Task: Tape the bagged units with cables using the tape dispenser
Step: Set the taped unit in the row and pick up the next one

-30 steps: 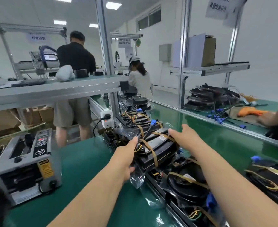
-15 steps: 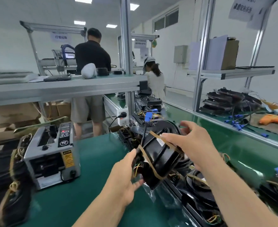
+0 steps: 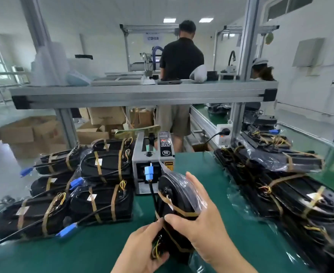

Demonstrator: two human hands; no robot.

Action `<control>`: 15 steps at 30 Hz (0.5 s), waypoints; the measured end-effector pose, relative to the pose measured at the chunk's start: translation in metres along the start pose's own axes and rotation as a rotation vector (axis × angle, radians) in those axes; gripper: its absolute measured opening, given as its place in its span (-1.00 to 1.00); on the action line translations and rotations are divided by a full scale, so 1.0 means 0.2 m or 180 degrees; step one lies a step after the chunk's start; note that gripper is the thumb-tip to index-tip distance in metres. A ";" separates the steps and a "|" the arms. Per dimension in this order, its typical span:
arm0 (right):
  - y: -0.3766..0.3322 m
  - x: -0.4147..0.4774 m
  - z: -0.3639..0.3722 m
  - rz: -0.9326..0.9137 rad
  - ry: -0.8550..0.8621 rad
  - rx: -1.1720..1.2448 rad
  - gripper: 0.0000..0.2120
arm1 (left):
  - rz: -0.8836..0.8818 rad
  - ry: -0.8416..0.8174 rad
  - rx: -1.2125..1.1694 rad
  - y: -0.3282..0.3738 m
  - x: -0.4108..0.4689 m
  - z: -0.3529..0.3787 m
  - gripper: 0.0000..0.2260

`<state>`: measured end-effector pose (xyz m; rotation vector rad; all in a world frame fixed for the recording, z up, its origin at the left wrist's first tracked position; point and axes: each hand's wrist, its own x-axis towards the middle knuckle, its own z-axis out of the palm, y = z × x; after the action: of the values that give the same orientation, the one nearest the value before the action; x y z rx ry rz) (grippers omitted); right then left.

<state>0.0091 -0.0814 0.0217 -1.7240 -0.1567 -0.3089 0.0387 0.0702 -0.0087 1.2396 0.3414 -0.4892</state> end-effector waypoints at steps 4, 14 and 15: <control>0.04 0.04 0.08 -0.0017 0.0027 -0.0267 -0.35 | -0.0015 0.0160 0.0443 0.04 0.04 -0.08 -0.83; 0.09 0.07 0.13 -0.0227 0.0123 -0.1078 -0.16 | 0.1834 0.0331 0.1190 0.32 -0.10 -0.01 -0.63; 0.09 0.07 0.13 -0.0331 0.0163 -0.1152 -0.15 | 0.1880 0.0316 0.1239 0.35 -0.11 0.01 -0.63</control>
<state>0.0298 -0.0597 0.0046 -2.0672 -0.1601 -0.4805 0.0568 0.0889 0.0588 1.6656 -0.0524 0.0216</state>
